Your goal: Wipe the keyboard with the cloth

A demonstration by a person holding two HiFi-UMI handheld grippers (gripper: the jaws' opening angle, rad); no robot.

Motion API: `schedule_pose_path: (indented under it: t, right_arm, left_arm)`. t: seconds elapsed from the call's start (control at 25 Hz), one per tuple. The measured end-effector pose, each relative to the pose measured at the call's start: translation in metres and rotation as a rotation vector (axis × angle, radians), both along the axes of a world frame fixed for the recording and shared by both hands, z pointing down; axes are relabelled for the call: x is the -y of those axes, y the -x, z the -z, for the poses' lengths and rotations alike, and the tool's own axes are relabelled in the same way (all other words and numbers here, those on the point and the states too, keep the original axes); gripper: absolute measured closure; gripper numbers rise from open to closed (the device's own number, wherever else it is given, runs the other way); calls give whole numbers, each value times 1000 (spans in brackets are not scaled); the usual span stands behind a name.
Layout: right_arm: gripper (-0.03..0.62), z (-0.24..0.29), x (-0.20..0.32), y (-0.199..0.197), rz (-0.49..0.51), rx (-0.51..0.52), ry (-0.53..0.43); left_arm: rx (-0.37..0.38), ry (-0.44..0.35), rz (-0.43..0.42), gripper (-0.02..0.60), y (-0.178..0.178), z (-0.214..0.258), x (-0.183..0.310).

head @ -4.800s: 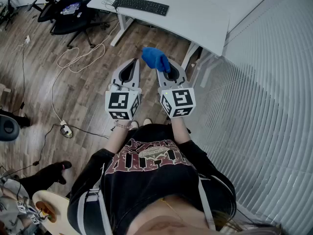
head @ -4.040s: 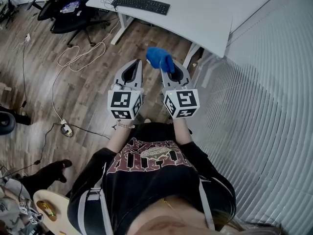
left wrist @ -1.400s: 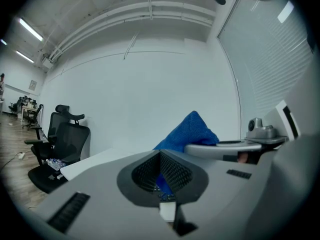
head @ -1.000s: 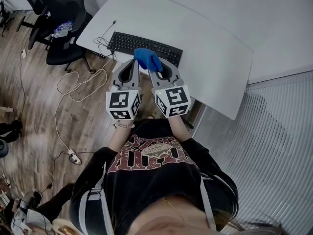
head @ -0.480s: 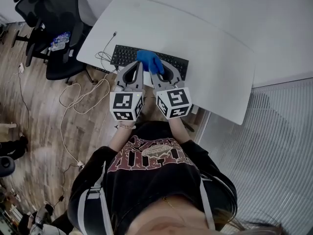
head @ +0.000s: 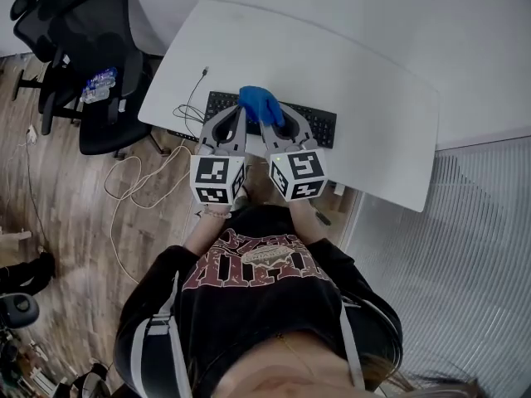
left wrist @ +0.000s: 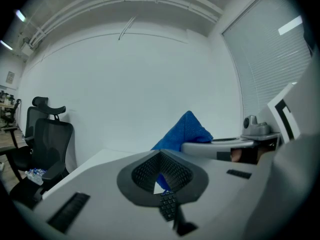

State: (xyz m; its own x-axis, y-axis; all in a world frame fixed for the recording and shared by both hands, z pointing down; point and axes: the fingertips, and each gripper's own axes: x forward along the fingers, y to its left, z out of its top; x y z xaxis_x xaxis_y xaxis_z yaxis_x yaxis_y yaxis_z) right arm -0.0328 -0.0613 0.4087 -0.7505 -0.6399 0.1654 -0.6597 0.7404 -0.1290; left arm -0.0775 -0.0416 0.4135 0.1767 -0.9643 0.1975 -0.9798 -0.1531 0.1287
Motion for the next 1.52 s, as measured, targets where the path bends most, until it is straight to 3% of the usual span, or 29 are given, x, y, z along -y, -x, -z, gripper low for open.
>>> schedule_pose_path:
  t: [0.4,0.76,1.04,1.24,1.52]
  right_arm:
    - [530,-8,22,30,23,-7,14]
    - [530,8,61,46,128,-23,12]
    - [530,-6,75,42,160,-43,33]
    - [530,-20,83,50,147,-53,59]
    - [530,-33,102,67,73,-48,84]
  left_arm:
    - [-6,3,31,548,33,-7,19]
    - [-3,4,114,548,40,10,58]
    - [-8,35,167,548,41,-5,69]
    - [-15,61,153,548,51,-20,78]
    - [-6,70,65,548,67,-30,102]
